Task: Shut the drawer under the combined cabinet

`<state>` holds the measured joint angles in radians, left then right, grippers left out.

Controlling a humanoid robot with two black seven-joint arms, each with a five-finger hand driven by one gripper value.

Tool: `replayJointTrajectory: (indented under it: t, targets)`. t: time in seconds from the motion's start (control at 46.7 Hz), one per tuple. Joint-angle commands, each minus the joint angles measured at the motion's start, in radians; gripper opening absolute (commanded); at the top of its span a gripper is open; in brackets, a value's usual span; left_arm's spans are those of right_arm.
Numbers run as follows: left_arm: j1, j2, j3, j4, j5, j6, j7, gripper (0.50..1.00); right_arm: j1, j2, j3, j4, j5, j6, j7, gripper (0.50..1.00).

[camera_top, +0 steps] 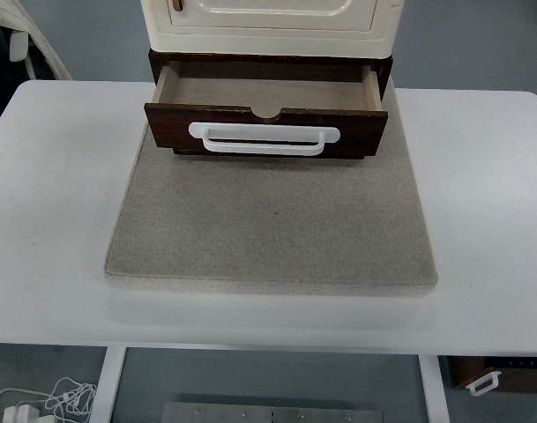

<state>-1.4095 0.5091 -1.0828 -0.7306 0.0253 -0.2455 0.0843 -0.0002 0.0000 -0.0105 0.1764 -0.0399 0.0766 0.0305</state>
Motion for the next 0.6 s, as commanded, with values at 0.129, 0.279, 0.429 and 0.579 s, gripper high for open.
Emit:
replayJointTrajectory:
  t: [0.129, 0.279, 0.429, 0.579]
  targets:
    - [0.015, 0.014, 0.011, -0.161, 0.084, 0.003, 0.002, 1.0, 0.0, 0.0, 0.0, 0.0, 0.0, -0.001, 0.0, 0.952]
    - [0.014, 0.032, 0.076, -0.282, 0.085, 0.008, 0.002, 1.0, 0.0, 0.0, 0.0, 0.0, 0.0, 0.0, 0.0, 0.952]
    - [0.009, 0.06, 0.185, -0.444, 0.085, 0.035, 0.0, 1.0, 0.0, 0.0, 0.0, 0.0, 0.0, 0.0, 0.0, 0.952]
    - [-0.017, 0.077, 0.302, -0.572, 0.084, 0.074, -0.011, 1.0, 0.0, 0.0, 0.0, 0.0, 0.0, 0.0, 0.0, 0.952]
